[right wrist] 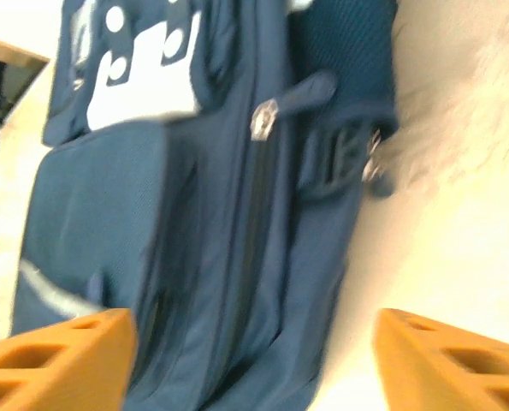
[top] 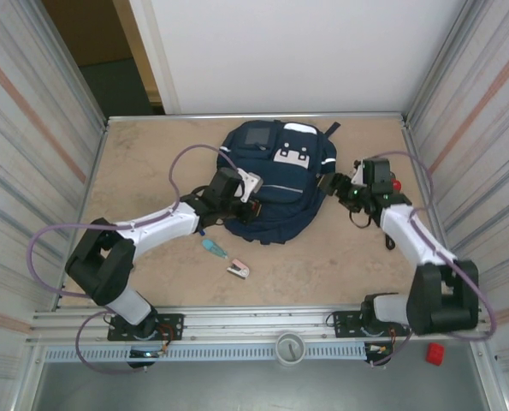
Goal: Pack the student bag
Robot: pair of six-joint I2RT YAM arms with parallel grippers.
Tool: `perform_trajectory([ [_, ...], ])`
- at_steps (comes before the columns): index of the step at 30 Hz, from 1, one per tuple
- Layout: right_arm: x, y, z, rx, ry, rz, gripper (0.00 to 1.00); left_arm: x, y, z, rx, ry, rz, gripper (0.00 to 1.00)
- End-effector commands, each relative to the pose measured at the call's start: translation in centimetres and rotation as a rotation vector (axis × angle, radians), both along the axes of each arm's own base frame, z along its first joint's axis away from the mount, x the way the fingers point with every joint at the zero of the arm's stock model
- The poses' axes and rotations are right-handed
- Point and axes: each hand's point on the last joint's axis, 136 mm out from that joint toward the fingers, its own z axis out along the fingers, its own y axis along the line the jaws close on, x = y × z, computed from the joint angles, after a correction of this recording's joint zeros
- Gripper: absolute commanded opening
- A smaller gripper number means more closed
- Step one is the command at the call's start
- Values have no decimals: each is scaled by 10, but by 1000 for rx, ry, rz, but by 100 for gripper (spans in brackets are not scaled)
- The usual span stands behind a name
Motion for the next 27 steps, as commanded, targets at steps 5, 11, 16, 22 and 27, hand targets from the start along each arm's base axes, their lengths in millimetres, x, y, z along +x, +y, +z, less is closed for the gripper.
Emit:
perform_trajectory([
  [5,-49,67,-37,-14,-3,44,92,-13,-20,29,-64,-21,-28,0],
  [11,-21,69,-46,-138,-26,30,50,-15,-11,22,-22,-42,-20,0],
  [16,-10,36,-43,-176,-30,22,7,-7,22,10,84,-68,8,0],
  [22,0,1,-30,-145,-12,27,0,9,63,1,194,-96,79,0],
  [27,36,10,-16,-113,40,115,0,-2,35,4,87,-55,-29,0],
])
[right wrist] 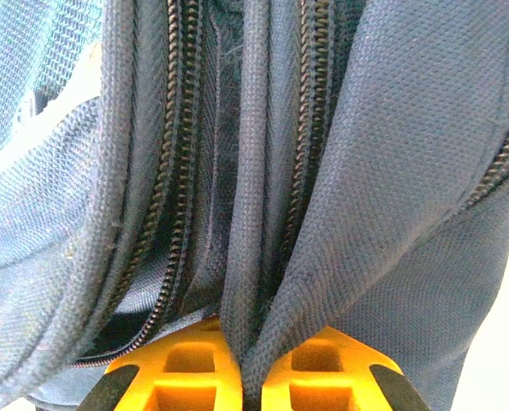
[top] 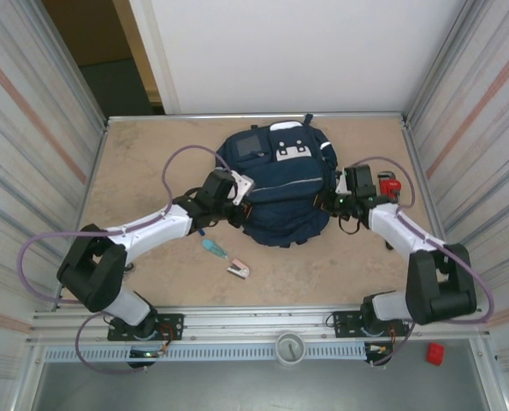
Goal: Pack the student bag
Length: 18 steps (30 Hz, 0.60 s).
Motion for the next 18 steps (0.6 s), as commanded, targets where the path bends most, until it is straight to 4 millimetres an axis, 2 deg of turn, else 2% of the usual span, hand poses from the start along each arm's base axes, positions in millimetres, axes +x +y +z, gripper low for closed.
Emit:
perform_trajectory([
  [1,46,-13,22,-41,-38,8,3,-10,-11,11,-51,13,-69,0],
  [2,55,-16,22,-32,-23,5,6,-14,-20,13,-74,21,-97,0],
  [4,73,-28,24,-24,-3,-31,18,-20,-39,21,-118,23,-137,0],
  [5,77,-31,24,-28,-2,-44,24,-23,-47,23,-137,29,-151,0],
  [7,77,-33,28,-41,-13,-56,42,-28,-61,28,-177,41,-161,0],
  [9,62,-29,25,-61,-17,-49,57,-29,-68,28,-192,53,-147,0],
  [13,10,-20,9,-57,0,-38,89,-28,-73,25,-162,48,-140,0],
  [16,-20,2,-9,5,7,-10,96,-29,-75,26,-163,45,-152,0],
  [18,-26,19,-12,18,-11,29,97,-30,-76,26,-163,44,-159,0],
])
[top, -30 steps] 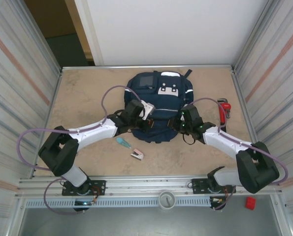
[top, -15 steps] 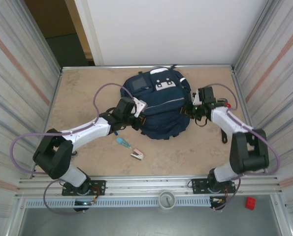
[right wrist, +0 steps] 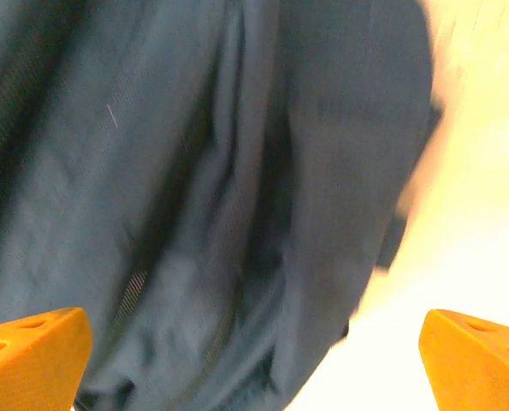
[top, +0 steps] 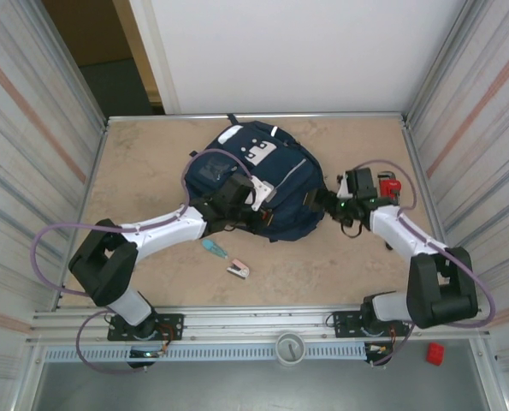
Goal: Pack the student bag
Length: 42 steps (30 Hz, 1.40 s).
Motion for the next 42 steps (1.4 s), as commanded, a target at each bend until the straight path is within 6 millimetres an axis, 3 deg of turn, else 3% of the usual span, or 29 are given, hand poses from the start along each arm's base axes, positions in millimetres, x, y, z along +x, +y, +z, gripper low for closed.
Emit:
perform_trajectory([
  [1,4,25,5,48,-64,21,97,2,-11,17,-46,-22,-23,0],
  [3,10,36,2,57,-68,36,96,2,-11,14,-45,-21,-23,0],
  [5,19,30,-8,15,-47,-1,88,3,-9,13,-39,-24,-15,0],
  [9,30,3,-27,-43,-39,-87,41,8,1,11,-19,-33,14,0],
  [14,39,-16,-23,-16,-69,-167,7,14,30,9,16,-36,40,0],
  [16,42,-19,-17,-8,-89,-187,0,19,50,2,64,-41,69,0],
  [20,42,-19,-8,-7,-117,-197,0,39,101,-17,173,-39,213,0],
  [24,37,-9,-8,-3,-113,-171,0,68,140,-19,243,-60,391,1],
  [25,36,-3,-8,2,-115,-157,0,72,143,-19,255,-59,408,5],
  [26,34,4,-7,6,-116,-137,0,75,144,-16,270,-62,415,18],
  [29,29,27,-3,17,-121,-69,8,73,133,2,267,-114,388,58],
  [34,15,54,-6,3,-117,12,17,49,87,47,169,-351,234,88],
  [37,10,61,-11,-2,-102,48,31,42,54,51,179,-376,95,93],
  [40,8,48,-8,-37,-118,17,51,48,28,39,265,-346,16,94],
  [42,5,40,-7,-39,-121,-1,55,55,15,26,309,-328,-20,94],
])
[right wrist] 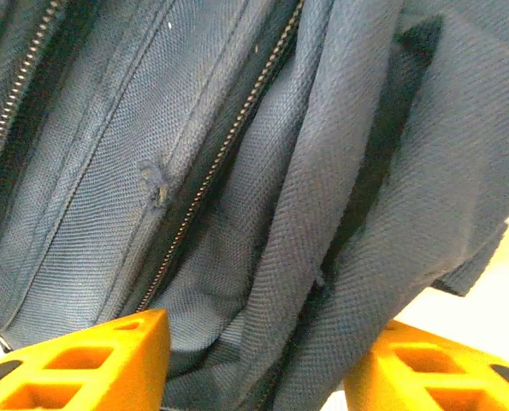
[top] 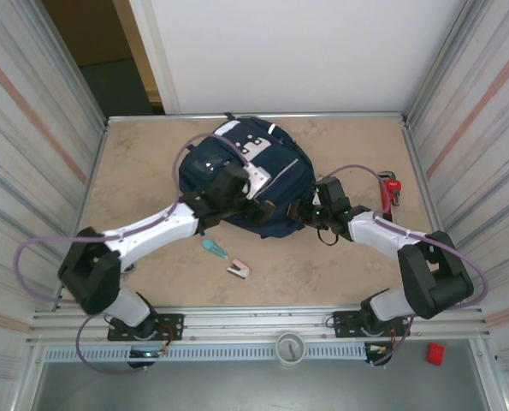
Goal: Pack the student bag
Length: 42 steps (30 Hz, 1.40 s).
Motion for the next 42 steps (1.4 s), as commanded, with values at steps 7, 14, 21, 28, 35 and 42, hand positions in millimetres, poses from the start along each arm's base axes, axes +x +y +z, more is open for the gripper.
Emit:
perform_trajectory([
  [7,-10,-31,12,-56,-41,-56,61,39,-37,-39,175,58,-86,89],
  [14,-18,-41,12,-65,-40,-79,62,66,-28,-18,78,96,-37,73],
  [21,-15,-46,18,-80,-52,-85,63,74,-22,-14,-11,163,-51,66],
  [28,-28,-45,49,-250,-161,34,64,64,-27,-6,-72,213,-137,30],
  [35,-77,42,59,-261,-299,524,91,64,-19,25,-283,292,-210,0],
  [42,-118,137,15,-461,-346,889,100,65,-7,46,-360,252,-197,0],
])
